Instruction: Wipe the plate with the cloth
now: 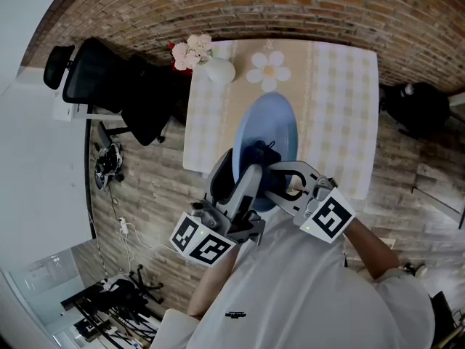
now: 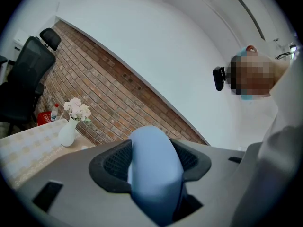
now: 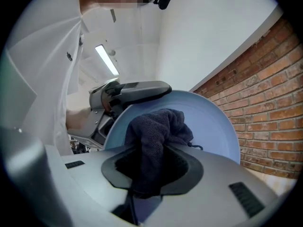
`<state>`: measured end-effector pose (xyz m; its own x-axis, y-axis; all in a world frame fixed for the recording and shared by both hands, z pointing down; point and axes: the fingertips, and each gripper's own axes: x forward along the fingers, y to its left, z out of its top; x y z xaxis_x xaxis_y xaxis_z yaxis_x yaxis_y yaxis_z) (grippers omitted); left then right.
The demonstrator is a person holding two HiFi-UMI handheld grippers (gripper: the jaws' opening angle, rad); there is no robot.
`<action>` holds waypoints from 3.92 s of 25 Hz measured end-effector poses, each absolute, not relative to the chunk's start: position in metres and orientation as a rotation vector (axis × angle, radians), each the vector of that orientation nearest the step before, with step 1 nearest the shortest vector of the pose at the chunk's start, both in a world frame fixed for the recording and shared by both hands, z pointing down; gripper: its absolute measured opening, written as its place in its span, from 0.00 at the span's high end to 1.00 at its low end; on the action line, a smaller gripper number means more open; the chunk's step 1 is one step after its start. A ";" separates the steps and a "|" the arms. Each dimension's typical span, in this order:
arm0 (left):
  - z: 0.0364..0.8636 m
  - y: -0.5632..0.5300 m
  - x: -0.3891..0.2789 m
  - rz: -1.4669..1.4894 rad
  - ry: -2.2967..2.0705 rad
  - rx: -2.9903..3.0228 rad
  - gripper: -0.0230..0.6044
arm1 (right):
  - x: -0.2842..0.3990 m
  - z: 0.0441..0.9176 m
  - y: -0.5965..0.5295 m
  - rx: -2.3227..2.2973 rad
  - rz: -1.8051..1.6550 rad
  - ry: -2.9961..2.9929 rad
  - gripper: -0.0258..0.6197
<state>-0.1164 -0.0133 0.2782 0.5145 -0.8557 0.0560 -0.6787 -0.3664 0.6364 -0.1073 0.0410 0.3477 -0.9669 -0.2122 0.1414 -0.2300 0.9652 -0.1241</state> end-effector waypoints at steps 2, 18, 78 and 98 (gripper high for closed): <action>0.277 -0.014 -0.118 -0.383 -1.249 2.154 0.56 | -0.108 0.349 0.047 0.319 0.221 -2.987 0.77; 0.261 -0.007 -0.129 -0.448 -1.262 2.173 0.57 | -0.104 0.379 0.068 0.276 0.289 -2.914 0.77; 0.288 -0.013 -0.086 -0.242 -1.107 2.222 0.57 | -0.057 0.345 -0.079 0.908 -0.092 -2.848 0.77; 0.303 -0.014 -0.088 -0.178 -1.151 2.160 0.57 | -0.059 0.284 -0.048 0.951 0.117 -3.145 0.77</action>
